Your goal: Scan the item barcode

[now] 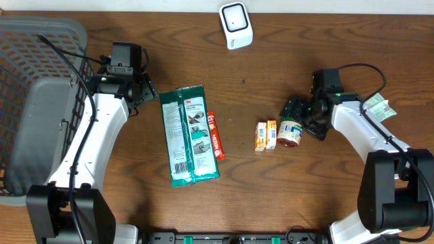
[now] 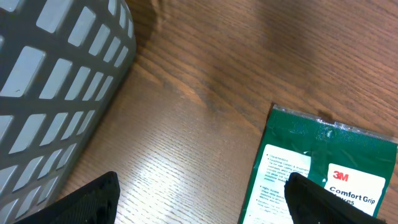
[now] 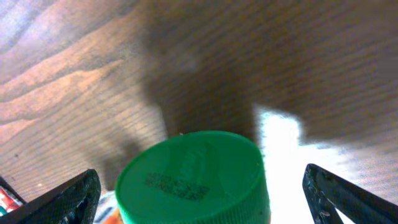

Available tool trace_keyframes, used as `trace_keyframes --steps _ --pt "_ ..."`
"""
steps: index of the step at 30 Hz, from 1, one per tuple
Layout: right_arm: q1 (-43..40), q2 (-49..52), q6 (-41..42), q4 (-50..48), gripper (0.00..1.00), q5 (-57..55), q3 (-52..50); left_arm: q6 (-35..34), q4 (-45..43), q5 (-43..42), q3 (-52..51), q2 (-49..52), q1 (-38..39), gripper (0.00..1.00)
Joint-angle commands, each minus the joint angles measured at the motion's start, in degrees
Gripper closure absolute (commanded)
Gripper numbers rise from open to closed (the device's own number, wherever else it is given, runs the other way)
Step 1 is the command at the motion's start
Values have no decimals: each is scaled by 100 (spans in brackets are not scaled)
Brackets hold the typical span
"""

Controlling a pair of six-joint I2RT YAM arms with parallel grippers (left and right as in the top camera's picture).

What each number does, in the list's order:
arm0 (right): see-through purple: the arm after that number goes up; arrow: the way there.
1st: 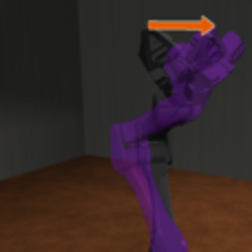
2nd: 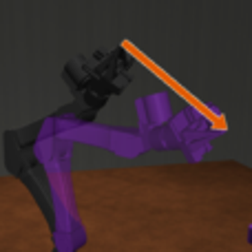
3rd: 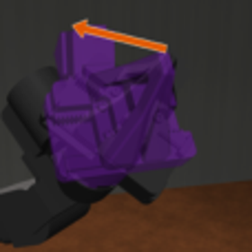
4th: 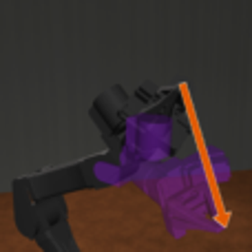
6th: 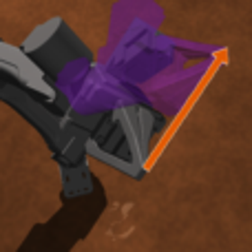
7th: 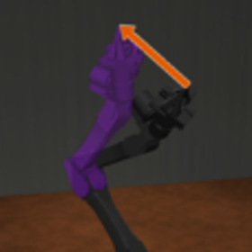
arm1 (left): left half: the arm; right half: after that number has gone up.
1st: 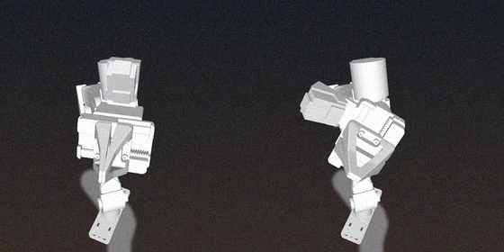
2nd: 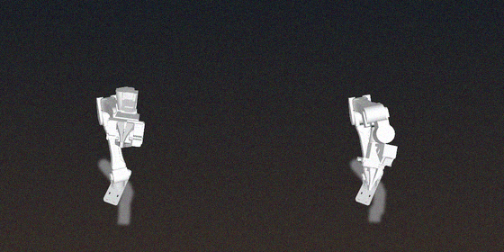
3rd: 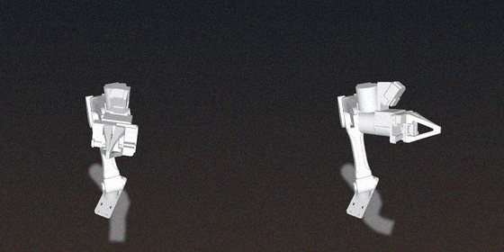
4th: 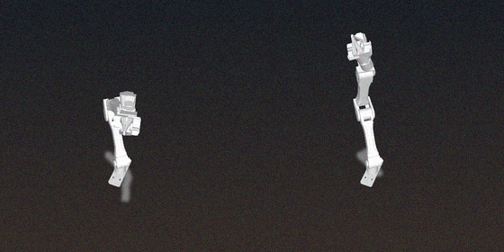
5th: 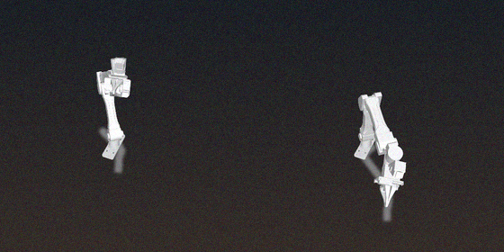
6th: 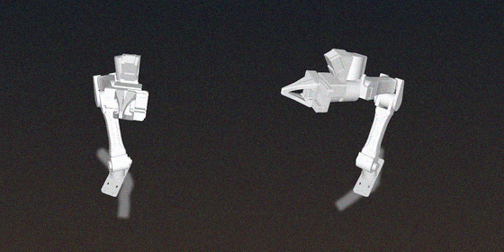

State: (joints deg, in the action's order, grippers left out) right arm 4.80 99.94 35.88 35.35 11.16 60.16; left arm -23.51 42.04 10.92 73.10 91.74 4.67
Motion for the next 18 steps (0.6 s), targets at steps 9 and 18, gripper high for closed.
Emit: trace_keyframes --steps 9,18 --pt "203 50 -1152 -673 13 -61 -254 57 15 116 26 -2 2 15" --pt "376 50 -1633 -544 22 -485 -254 57 15 118 26 -2 2 15"
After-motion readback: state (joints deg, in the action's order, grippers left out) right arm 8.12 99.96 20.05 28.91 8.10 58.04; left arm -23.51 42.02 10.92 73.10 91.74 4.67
